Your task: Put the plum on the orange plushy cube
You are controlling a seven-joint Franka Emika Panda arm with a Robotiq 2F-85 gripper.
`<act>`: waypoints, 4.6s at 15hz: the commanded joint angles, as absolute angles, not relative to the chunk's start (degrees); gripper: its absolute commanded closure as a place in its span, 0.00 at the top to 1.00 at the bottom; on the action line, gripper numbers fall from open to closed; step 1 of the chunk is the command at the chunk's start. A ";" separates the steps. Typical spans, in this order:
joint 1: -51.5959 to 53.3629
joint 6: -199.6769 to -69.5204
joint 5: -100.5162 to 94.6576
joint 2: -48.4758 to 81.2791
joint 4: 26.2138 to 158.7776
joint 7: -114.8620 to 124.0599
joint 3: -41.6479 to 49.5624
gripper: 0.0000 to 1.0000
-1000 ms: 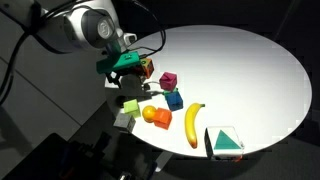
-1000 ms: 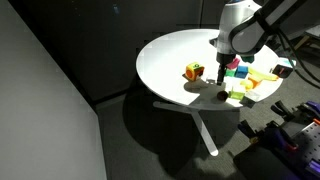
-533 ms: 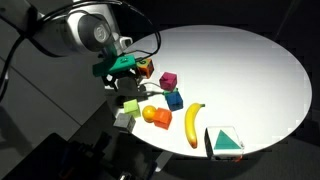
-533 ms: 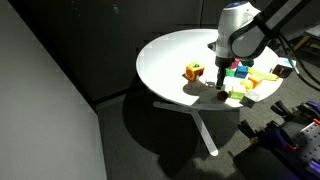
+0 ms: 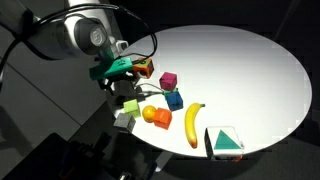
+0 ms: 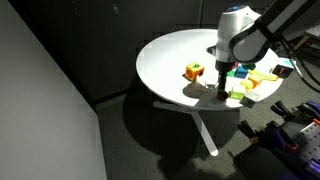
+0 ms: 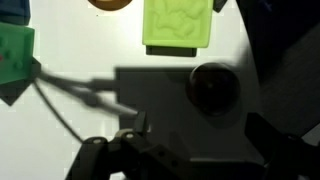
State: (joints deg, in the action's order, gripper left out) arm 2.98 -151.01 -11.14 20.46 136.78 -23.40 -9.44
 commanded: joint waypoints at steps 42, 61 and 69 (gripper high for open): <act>2.21 -135.02 -6.56 13.04 134.02 -23.87 -7.84 0.34; 3.73 -118.78 -5.66 25.67 107.57 -16.76 -6.08 0.34; 4.21 -112.68 -5.45 33.80 94.72 -15.22 -6.05 0.34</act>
